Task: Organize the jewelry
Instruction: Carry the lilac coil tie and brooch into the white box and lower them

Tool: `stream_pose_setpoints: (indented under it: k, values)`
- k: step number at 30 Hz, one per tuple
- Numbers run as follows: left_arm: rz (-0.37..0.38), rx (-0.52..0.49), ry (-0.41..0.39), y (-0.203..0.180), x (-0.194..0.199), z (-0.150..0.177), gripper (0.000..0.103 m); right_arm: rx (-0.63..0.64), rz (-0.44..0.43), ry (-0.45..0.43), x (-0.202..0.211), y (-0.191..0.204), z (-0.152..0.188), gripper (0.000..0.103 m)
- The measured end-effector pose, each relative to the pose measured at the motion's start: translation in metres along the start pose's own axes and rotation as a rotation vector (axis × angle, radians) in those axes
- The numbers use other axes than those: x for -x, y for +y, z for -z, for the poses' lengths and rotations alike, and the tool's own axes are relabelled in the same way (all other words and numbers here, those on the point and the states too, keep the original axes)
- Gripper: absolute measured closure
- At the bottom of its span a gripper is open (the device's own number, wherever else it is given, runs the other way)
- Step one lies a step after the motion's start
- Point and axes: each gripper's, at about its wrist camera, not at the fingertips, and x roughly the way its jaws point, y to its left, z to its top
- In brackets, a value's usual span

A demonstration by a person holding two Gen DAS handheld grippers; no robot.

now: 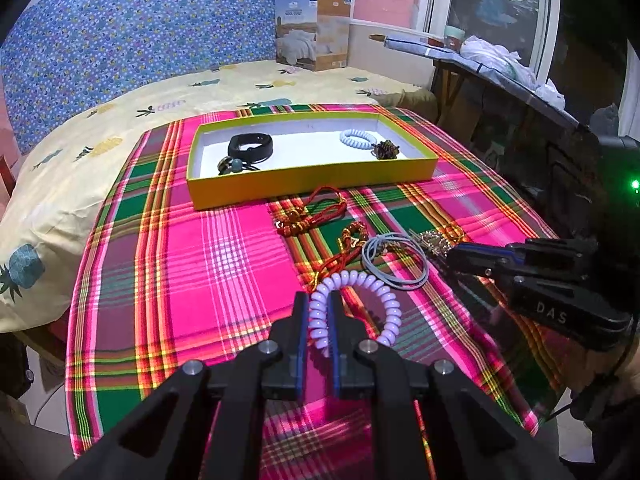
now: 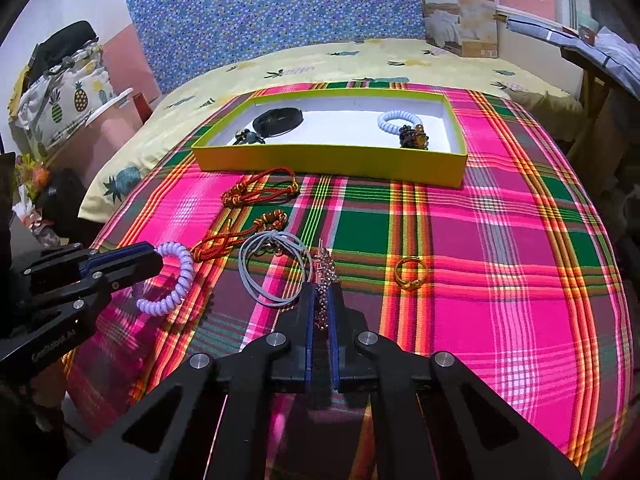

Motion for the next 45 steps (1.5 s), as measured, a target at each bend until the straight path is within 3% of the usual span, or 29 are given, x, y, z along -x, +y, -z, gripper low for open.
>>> stream_pose_setpoints:
  k: [13, 24, 34, 45]
  values:
    - [-0.002, 0.016, -0.025, 0.006, 0.004, -0.016, 0.093, -0.016, -0.017, -0.046, 0.013, -0.003, -0.008, 0.097]
    - [-0.02, 0.024, -0.062, 0.019, -0.006, -0.058, 0.093, 0.003, -0.007, -0.101, 0.019, -0.007, -0.04, 0.097]
    - [-0.035, 0.035, -0.066, 0.034, -0.039, -0.106, 0.093, 0.006, 0.01, -0.121, -0.002, -0.023, -0.083, 0.097]
    - [-0.029, 0.044, -0.013, 0.04, -0.096, -0.139, 0.093, 0.015, 0.033, -0.059, -0.051, -0.039, -0.11, 0.097]
